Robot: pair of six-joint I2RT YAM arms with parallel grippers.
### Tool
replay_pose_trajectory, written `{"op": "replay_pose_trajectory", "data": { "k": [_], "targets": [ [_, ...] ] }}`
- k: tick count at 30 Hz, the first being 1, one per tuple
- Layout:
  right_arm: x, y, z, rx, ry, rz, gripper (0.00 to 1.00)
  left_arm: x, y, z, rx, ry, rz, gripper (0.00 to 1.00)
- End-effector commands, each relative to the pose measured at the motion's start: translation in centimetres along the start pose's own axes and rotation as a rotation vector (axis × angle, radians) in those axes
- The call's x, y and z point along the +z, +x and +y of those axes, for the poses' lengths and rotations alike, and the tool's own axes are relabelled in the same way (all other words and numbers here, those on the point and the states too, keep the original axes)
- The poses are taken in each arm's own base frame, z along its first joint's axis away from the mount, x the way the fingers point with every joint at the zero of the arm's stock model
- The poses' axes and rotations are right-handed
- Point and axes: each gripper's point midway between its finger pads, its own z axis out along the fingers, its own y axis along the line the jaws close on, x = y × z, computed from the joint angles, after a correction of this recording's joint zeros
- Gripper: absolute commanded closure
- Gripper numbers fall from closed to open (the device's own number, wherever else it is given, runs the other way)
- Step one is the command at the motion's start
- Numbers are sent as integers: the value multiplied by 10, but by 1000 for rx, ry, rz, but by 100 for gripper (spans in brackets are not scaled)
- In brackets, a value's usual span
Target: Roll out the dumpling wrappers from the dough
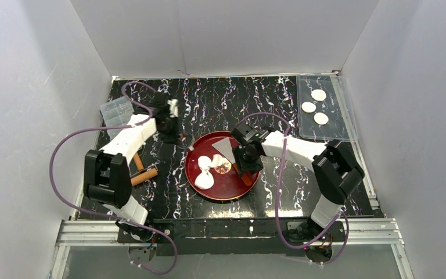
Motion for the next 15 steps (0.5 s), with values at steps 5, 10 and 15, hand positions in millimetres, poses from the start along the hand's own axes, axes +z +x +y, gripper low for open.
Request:
{"op": "replay_pose_trajectory", "data": {
  "k": [5,10,15],
  "targets": [
    [8,1,-19,-40,188,51,45,-29,-6,109,-217,-265,-115,100],
    [13,1,-22,-55,200,65,50,-10,-6,130,-199,-351,-91,100],
    [20,3,-24,-65,211,74,55,13,-3,139,-200,-388,-7,100]
  ]
}}
